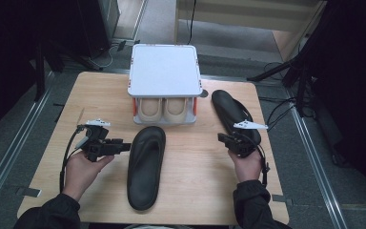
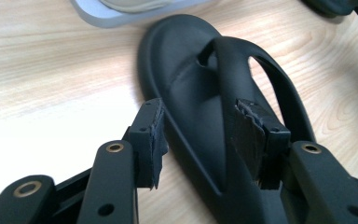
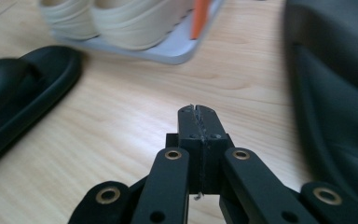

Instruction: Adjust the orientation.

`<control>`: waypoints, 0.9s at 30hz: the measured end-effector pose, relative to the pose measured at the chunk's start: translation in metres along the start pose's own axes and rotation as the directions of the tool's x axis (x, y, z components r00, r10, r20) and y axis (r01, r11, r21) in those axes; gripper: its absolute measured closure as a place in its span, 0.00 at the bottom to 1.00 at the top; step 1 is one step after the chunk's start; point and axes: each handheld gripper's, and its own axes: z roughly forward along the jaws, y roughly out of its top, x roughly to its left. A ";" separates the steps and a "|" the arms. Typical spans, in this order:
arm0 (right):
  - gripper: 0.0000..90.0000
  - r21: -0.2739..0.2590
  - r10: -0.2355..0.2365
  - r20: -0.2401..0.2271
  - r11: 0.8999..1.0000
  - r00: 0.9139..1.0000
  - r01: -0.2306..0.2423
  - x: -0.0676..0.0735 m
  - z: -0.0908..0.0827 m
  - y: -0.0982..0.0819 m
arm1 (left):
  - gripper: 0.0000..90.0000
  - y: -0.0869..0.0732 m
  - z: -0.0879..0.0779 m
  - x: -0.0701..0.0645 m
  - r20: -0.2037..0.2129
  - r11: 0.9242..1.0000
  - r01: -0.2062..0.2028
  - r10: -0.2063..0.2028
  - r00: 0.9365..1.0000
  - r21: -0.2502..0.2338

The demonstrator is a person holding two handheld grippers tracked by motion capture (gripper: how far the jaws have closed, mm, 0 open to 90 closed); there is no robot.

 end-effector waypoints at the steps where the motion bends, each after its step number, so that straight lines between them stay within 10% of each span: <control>1: 1.00 -0.005 0.013 0.008 1.000 1.000 -0.013 -0.005 -0.002 0.001 | 0.59 0.001 0.000 0.002 -0.002 1.000 0.000 0.000 1.000 0.003; 27: 1.00 0.023 0.085 0.232 0.995 0.969 -0.093 -0.060 0.030 0.005 | 0.55 0.018 0.002 0.029 -0.022 0.999 -0.046 0.046 0.999 -0.002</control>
